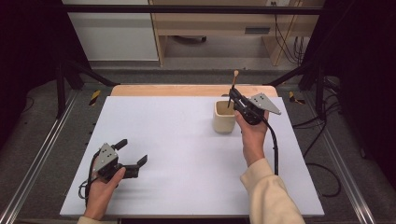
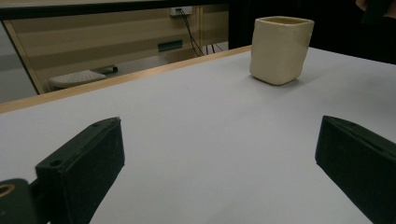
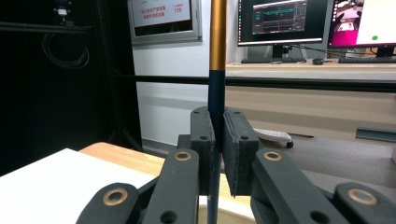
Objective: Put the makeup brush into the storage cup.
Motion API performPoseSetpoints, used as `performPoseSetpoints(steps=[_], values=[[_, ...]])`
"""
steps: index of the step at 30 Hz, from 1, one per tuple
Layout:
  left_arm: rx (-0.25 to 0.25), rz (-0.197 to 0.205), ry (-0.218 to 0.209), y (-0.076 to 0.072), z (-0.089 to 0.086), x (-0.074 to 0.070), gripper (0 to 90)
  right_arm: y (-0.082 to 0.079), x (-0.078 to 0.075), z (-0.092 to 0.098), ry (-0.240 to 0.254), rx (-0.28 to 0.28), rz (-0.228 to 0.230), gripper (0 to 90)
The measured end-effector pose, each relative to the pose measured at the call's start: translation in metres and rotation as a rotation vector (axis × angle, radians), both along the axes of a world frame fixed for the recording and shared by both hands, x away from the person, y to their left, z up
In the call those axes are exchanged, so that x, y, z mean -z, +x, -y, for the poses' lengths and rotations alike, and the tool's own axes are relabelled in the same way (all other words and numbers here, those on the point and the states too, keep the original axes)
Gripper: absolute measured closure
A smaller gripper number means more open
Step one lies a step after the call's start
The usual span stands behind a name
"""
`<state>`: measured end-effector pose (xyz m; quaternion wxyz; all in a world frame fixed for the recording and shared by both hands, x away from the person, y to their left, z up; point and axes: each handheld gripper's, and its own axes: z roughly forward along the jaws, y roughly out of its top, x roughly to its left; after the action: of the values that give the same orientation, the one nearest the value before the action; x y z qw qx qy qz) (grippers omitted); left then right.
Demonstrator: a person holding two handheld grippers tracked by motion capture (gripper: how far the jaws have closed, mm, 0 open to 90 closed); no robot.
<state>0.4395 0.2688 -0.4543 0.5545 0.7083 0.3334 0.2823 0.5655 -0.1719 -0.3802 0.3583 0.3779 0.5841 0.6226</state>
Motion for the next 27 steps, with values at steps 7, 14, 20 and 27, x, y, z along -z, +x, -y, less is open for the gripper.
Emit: performPoseSetpoints(steps=[7, 14, 20, 27], values=[[0.003, 0.001, 0.001, 0.0, 0.001, 0.0, 0.7, 0.003, 0.004, -0.002, 0.0, -0.003, -0.003, 83.3], [0.014, 0.0, 0.0, 0.0, 0.001, 0.001, 0.7, 0.006, 0.008, 0.0, 0.015, -0.014, -0.012, 83.3], [0.009, 0.005, -0.007, 0.0, 0.0, 0.0, 0.7, 0.006, 0.014, 0.001, 0.011, -0.015, -0.018, 83.3], [0.013, 0.006, -0.005, 0.0, 0.0, 0.0, 0.7, 0.006, 0.018, 0.001, -0.002, -0.023, -0.025, 83.3]])
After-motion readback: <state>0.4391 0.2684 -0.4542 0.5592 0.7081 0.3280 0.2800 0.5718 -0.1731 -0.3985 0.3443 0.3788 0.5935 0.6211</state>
